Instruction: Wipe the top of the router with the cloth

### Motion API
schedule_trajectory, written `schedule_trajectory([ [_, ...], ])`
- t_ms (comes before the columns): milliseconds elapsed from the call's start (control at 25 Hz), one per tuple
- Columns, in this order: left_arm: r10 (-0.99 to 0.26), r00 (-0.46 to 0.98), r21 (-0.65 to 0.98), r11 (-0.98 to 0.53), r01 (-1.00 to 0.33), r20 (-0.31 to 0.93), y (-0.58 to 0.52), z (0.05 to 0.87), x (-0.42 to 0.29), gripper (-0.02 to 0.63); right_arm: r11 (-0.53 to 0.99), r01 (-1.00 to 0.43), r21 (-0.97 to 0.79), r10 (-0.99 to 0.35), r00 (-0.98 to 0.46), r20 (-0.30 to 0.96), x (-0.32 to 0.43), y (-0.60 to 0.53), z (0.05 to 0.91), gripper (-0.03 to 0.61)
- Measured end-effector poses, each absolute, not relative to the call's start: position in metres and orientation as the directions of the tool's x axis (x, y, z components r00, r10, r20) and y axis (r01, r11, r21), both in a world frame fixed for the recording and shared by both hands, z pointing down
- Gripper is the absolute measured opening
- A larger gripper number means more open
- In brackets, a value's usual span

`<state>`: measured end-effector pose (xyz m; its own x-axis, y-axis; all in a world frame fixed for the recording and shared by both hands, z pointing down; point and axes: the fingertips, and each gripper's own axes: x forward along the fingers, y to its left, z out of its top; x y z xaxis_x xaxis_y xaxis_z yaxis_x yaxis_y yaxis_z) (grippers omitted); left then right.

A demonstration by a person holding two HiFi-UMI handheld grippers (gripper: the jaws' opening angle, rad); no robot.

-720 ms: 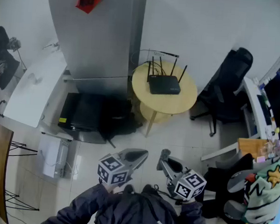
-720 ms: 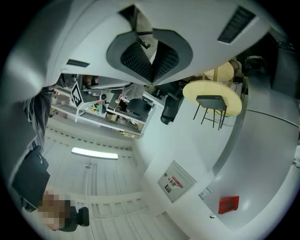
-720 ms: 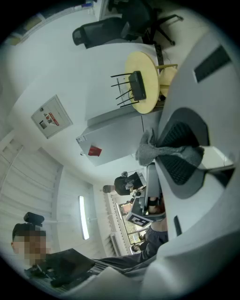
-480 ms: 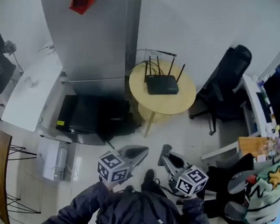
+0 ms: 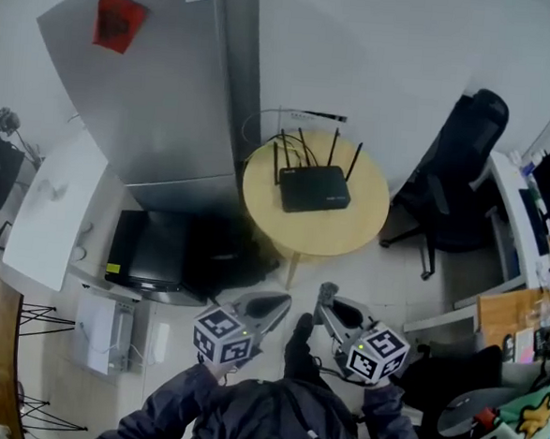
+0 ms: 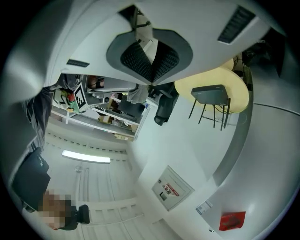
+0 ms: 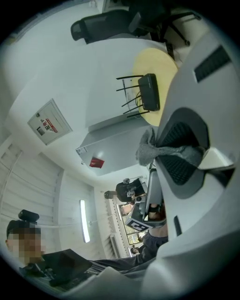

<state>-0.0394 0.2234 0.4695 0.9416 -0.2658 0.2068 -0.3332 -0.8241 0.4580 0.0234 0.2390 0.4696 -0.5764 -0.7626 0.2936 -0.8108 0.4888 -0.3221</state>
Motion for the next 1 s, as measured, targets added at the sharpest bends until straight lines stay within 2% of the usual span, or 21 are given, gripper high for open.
schedule_trajectory([
  [440, -0.312, 0.913, 0.474, -0.783, -0.404, 0.262, 0.082, 0.48, 0.063, -0.008, 0.48, -0.787, -0.388, -0.723, -0.605, 0.334, 0.133, 0.098, 0.508, 0.069],
  [800, -0.332, 0.895, 0.474, -0.763, -0.44, 0.297, 0.005, 0.495, 0.078, -0.008, 0.43, -0.813, -0.394, -0.715, -0.572, 0.401, 0.177, 0.014, 0.551, 0.069],
  [1000, -0.314, 0.899, 0.481, -0.764, -0.43, 0.305, -0.029, 0.505, 0.072, -0.008, 0.378, -0.845, -0.379, -0.699, -0.529, 0.481, 0.185, -0.027, 0.588, 0.069],
])
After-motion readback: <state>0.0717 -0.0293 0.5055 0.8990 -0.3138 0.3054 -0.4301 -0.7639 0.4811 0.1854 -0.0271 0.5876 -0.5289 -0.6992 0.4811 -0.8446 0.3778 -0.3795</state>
